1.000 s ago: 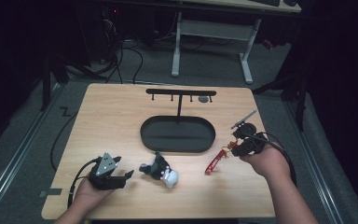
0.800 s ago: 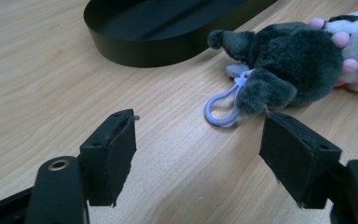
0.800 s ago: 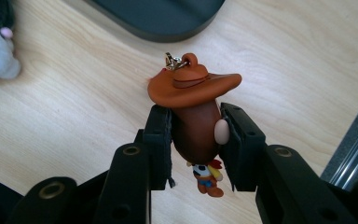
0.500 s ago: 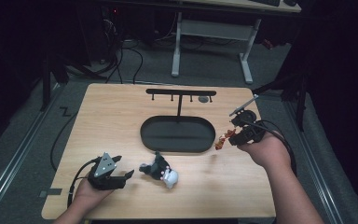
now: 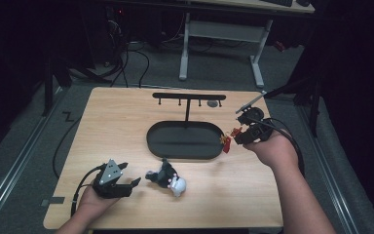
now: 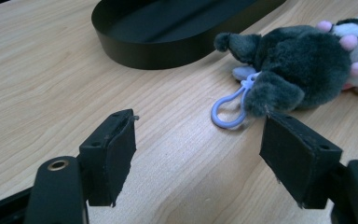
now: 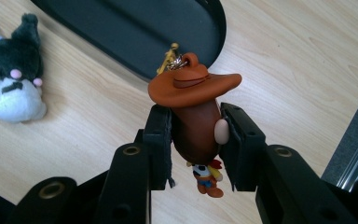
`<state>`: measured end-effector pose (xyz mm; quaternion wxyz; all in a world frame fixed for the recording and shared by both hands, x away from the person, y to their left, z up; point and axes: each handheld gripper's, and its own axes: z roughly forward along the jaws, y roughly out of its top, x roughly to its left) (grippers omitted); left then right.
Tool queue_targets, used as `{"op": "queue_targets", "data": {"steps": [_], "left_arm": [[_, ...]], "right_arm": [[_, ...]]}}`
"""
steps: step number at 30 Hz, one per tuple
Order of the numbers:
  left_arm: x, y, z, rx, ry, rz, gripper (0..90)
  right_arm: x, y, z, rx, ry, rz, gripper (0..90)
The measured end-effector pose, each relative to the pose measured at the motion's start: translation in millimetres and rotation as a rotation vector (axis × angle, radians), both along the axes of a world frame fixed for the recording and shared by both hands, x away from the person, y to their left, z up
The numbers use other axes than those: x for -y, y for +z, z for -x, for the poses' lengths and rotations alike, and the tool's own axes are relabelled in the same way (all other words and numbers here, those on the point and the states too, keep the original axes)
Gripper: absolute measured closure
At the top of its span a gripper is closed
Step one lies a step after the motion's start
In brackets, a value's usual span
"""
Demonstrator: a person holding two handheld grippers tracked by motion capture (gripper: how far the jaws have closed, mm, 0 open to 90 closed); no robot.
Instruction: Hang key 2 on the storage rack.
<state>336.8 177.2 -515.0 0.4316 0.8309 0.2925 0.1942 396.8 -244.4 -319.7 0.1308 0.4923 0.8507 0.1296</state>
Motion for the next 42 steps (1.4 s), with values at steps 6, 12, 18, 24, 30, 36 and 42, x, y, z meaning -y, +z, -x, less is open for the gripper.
{"op": "queue_targets", "data": {"steps": [6,12,18,24,30,36,42], "left_arm": [[-3.6,1.6,2.8,0.005,0.007,-0.005,26.9],[-6.0,1.6,4.8,0.001,0.018,-0.003,26.9],[-6.2,-0.2,2.4,-0.002,0.024,-0.007,26.9],[-5.6,-0.4,3.6,-0.008,0.017,-0.009,26.9],[-6.0,-0.5,3.0,-0.009,0.015,-0.011,26.9],[-6.2,-0.2,3.0,-0.008,0.014,-0.011,26.9],[-6.7,-0.4,2.5,-0.006,0.014,-0.011,27.0]], "right_arm": [[-2.1,-9.0,-7.2,-0.010,-0.015,0.000,65.9],[-4.0,-9.7,-18.7,-0.002,-0.014,-0.015,65.9],[-5.2,-4.2,-33.2,0.011,-0.017,-0.008,65.9],[-8.1,-1.9,-44.4,0.011,-0.017,-0.003,65.9],[-10.2,3.5,-50.3,-0.001,-0.026,-0.008,65.9],[-12.4,6.7,-55.7,-0.010,-0.035,0.007,66.0],[-14.3,12.4,-63.2,-0.034,-0.046,0.004,66.0]]}}
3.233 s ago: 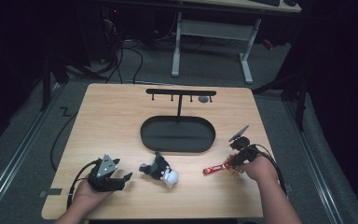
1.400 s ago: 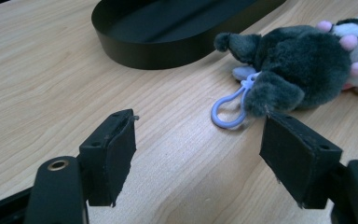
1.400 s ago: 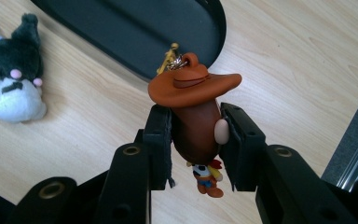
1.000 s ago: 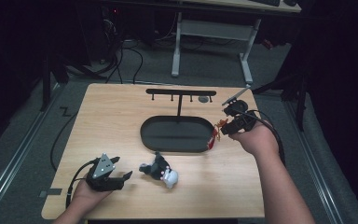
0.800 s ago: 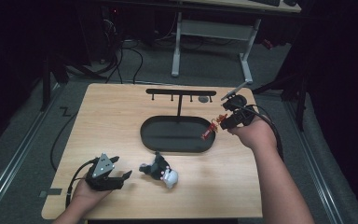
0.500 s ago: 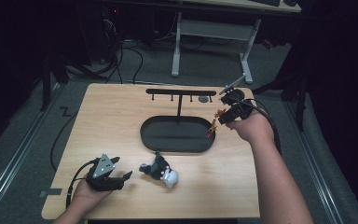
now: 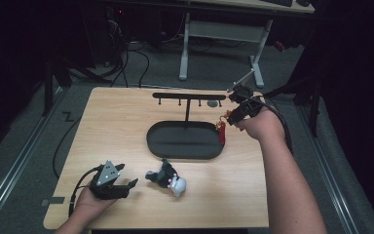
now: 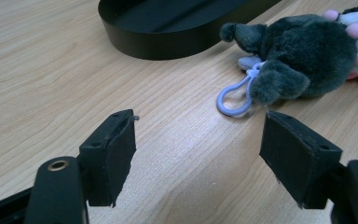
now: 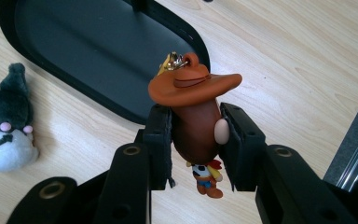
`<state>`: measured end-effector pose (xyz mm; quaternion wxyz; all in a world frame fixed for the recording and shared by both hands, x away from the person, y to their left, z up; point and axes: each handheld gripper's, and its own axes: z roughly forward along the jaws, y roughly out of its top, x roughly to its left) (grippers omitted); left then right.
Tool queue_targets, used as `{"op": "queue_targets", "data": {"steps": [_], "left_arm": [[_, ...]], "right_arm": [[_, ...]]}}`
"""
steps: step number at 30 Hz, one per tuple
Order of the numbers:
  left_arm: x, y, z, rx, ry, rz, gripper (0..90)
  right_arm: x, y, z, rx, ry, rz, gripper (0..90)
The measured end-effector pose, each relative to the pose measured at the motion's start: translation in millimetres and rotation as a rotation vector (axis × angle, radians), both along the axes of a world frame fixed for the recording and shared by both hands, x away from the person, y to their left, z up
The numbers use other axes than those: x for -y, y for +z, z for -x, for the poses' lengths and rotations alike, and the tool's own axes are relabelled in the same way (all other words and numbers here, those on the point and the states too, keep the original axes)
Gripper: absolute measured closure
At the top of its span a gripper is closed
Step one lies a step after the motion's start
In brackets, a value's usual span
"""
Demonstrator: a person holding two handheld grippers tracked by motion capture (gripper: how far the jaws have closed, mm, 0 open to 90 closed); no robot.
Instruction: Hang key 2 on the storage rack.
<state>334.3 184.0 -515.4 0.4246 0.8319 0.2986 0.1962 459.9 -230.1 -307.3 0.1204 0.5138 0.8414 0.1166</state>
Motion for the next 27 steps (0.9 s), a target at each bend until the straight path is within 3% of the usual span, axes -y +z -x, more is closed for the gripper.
{"op": "queue_targets", "data": {"steps": [15,23,27], "left_arm": [[-1.4,0.5,-0.4,-0.002,0.002,0.001,27.1],[-2.1,0.8,-0.8,0.000,0.004,0.001,27.1],[-1.9,0.7,-0.5,0.001,0.002,-0.001,27.1]], "right_arm": [[-10.2,13.3,-20.4,-0.034,0.000,0.011,66.0],[-12.9,15.4,-30.1,-0.034,-0.019,0.031,66.0],[-10.9,18.3,-34.1,-0.011,-0.045,0.029,66.0]]}}
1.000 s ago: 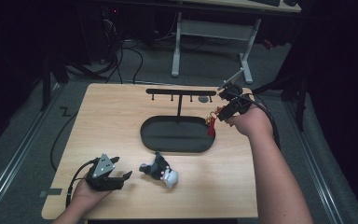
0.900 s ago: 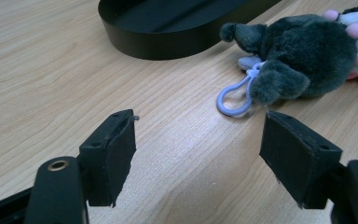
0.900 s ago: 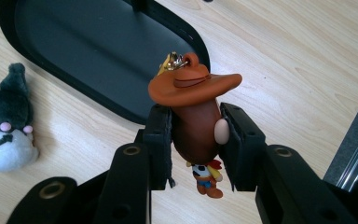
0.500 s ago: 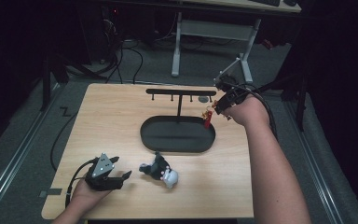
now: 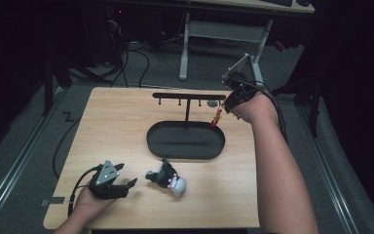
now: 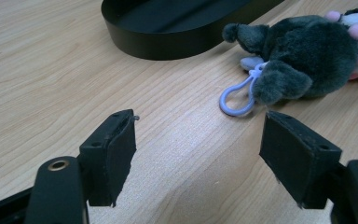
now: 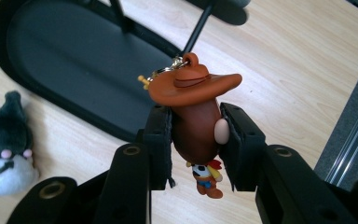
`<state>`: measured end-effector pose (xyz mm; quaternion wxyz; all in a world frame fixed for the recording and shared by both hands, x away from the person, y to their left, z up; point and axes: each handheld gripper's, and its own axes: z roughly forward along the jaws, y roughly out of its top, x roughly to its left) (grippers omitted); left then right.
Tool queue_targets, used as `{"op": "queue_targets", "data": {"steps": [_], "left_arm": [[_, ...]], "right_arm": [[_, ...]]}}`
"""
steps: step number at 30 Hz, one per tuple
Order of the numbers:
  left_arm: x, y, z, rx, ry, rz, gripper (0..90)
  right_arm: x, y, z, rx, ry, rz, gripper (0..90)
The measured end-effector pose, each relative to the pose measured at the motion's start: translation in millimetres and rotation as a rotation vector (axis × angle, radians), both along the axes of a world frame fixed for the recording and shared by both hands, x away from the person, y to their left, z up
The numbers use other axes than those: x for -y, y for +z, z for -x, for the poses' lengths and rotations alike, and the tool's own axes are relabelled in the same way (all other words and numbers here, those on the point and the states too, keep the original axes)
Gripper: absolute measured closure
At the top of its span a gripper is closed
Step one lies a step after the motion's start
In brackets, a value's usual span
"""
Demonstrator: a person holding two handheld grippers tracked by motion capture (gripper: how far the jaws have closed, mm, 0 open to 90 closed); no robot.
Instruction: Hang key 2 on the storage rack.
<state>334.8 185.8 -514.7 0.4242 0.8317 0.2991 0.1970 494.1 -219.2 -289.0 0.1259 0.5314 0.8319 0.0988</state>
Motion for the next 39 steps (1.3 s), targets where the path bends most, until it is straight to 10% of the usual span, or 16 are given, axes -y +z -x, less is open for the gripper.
{"op": "queue_targets", "data": {"steps": [21,39], "left_arm": [[-0.5,0.0,-0.3,0.001,0.000,0.000,27.2],[0.5,-1.1,0.2,-0.001,-0.001,-0.007,27.5]], "right_arm": [[-5.0,-7.4,-16.8,0.021,-0.040,0.005,65.9],[8.0,-56.0,-18.4,-0.047,-0.072,0.009,65.7]]}}
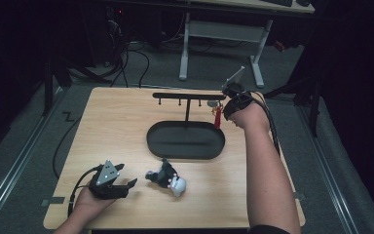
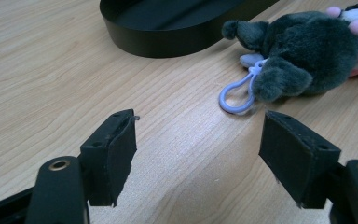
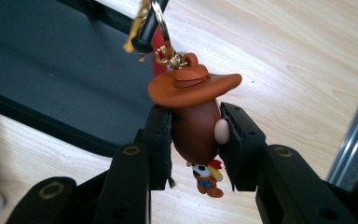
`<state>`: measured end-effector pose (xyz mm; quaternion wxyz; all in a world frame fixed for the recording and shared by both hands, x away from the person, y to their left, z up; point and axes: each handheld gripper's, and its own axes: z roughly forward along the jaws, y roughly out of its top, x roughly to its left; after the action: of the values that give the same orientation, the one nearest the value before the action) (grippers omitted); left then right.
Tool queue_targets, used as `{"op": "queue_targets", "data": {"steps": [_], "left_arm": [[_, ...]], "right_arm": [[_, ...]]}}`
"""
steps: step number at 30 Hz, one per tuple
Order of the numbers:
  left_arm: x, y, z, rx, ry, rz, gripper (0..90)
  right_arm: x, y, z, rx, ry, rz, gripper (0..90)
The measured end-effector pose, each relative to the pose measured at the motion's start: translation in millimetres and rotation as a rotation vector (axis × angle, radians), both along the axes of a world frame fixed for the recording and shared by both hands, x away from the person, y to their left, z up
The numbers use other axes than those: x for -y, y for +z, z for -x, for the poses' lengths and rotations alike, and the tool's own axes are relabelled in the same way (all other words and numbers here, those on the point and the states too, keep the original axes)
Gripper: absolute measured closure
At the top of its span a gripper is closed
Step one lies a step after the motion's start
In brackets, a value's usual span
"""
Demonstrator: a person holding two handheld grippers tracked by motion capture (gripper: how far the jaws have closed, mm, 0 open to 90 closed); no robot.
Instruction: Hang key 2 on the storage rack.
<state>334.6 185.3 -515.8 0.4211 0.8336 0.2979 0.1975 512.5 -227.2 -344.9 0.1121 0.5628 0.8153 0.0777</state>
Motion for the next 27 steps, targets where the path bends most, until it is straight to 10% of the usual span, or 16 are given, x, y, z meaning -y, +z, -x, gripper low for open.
{"op": "queue_targets", "data": {"steps": [27], "left_arm": [[1.9,0.6,-0.2,-0.002,-0.012,0.003,28.0]], "right_arm": [[9.1,-46.2,15.8,-0.007,-0.024,-0.063,49.1]]}}
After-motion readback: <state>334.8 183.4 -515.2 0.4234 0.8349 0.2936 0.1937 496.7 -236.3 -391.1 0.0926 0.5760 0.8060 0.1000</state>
